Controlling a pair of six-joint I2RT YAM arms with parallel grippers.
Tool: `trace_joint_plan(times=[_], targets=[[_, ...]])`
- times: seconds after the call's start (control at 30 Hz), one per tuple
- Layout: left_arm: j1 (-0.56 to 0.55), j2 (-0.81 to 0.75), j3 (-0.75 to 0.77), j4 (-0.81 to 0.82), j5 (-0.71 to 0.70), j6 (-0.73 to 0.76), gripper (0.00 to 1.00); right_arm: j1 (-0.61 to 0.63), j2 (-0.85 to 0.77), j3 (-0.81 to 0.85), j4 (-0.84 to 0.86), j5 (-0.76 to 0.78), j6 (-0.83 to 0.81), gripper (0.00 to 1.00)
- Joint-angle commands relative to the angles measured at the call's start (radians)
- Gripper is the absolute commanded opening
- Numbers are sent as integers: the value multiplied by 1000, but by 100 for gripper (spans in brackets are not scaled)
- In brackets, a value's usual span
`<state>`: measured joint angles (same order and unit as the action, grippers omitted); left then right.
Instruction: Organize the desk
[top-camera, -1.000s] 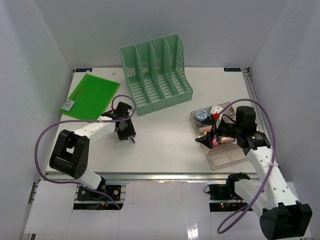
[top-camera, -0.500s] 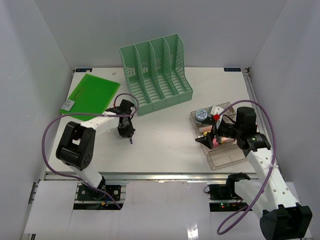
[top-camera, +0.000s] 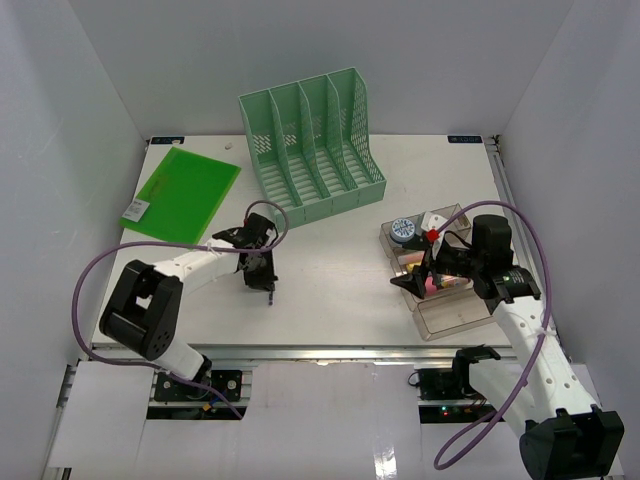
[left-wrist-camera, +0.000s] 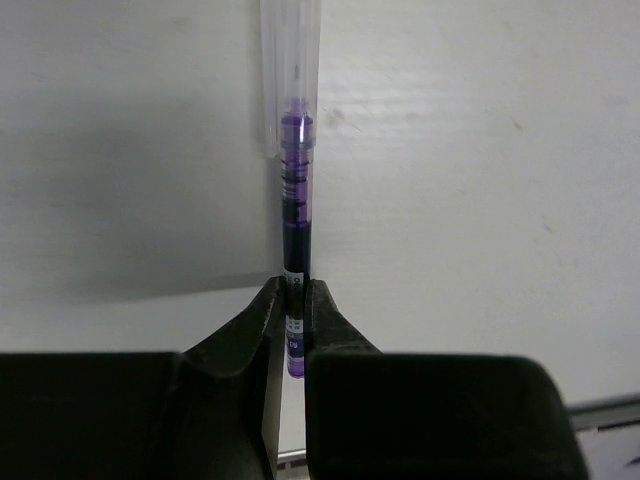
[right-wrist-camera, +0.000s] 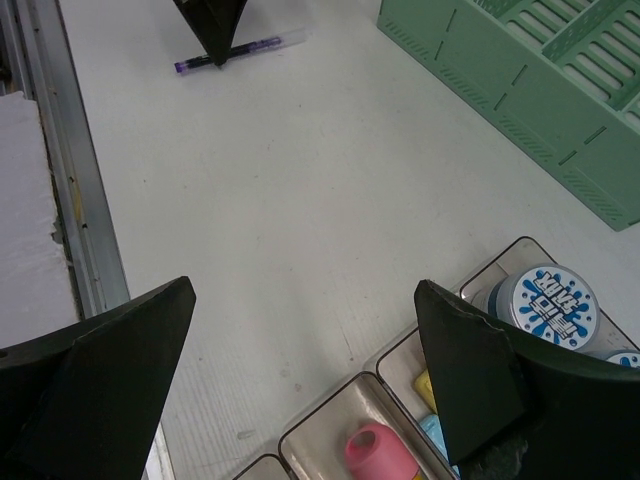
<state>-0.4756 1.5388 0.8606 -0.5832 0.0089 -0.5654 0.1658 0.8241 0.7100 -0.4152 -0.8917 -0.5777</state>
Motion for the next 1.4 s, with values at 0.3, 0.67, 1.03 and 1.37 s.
trace_joint_plan(times=[0.3, 0.67, 1.03, 1.37], targets=[[-243, -281, -127, 711, 403, -84, 0, 18, 87, -22, 417, -37, 705, 90], [-380, -70, 38, 1058, 344, -205, 0, 38, 141, -12, 668, 68, 1106, 83], [-408, -5, 90, 1117, 349, -225, 0, 38, 129, -24, 636, 126, 1053, 60], [-410, 8, 94, 1132, 365, -238, 0, 40, 149, -15, 655, 108, 1061, 42]])
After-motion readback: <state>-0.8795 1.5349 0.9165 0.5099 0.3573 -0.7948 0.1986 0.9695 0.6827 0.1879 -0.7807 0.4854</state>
